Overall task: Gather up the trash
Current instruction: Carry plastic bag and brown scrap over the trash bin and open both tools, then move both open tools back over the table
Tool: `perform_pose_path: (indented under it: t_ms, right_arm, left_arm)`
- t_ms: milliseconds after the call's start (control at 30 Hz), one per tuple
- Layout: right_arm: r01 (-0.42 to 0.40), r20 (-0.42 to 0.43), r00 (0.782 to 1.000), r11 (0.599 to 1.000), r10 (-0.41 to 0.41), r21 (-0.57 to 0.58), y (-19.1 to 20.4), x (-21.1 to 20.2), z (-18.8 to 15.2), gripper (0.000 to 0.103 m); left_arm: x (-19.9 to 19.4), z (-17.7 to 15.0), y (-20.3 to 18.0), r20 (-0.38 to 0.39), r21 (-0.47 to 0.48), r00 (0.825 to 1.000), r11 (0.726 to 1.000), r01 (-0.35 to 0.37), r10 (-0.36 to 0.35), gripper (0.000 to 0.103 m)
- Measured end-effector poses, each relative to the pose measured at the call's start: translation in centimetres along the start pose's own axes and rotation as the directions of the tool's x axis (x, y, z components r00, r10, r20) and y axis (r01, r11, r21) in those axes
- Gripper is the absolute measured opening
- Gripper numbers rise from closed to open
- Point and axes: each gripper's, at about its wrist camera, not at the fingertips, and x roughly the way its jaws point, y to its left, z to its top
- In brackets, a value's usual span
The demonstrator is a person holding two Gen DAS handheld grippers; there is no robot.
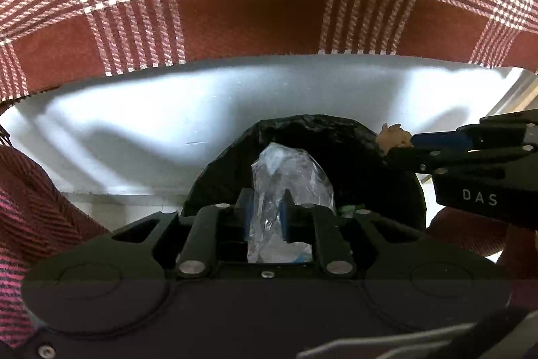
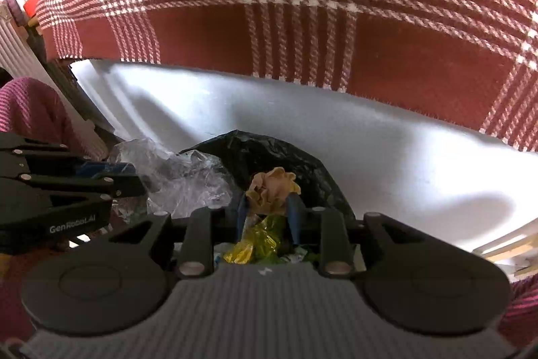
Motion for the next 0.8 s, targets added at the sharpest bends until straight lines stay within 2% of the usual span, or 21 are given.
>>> perform_pose_path:
  t_ms: [67, 200, 267, 300, 433, 567, 800]
  right_arm:
    - [0.001, 0.004, 1.000, 1.000, -0.001, 0.004, -0.1, 0.0, 0.0, 0.052]
    - [-0.006, 0.016, 1.000, 1.000, 0.006, 0.017, -0.3, -0.2, 0.3, 0.061]
    - [-0.008, 0.020, 1.000, 1.000, 0.007, 0.020, -0.4, -0.3, 0.4, 0.063]
    - [-0.007, 0.022, 1.000, 1.000, 0.007, 0.023, -0.4, -0.3, 0.5, 0.064]
    - [-0.010, 0.037, 0.999, 1.000, 0.009, 0.026, -0.5, -0.7, 0.7, 0.067]
    - [-0.013, 0.066, 0.998, 1.000, 0.011, 0.024, -0.4, -1.6, 1.3, 0.072]
    - [-0.017, 0.137, 0.990, 1.000, 0.015, 0.018, -0.5, -4.1, 2.5, 0.078]
  left_arm:
    - [0.1, 0.1, 0.2, 0.001, -0.006, 1.000, 1.000, 0.001, -0.001, 0.038]
    - [-0.3, 0.2, 0.2, 0.017, 0.000, 1.000, 1.000, -0.009, 0.009, 0.050]
    - [-0.4, 0.3, 0.2, 0.025, 0.007, 0.999, 1.000, -0.023, 0.023, 0.061]
    - [-0.6, 0.4, 0.2, 0.050, 0.011, 0.998, 1.000, -0.027, 0.026, 0.063]
    - [-0.9, 0.8, 0.4, 0.066, 0.006, 0.998, 1.000, -0.024, 0.024, 0.077]
    - [-1.8, 1.2, 0.2, 0.096, 0.022, 0.995, 0.999, -0.027, 0.025, 0.083]
    - [-3.8, 2.4, -0.1, 0.135, 0.026, 0.991, 0.999, -0.020, 0.016, 0.085]
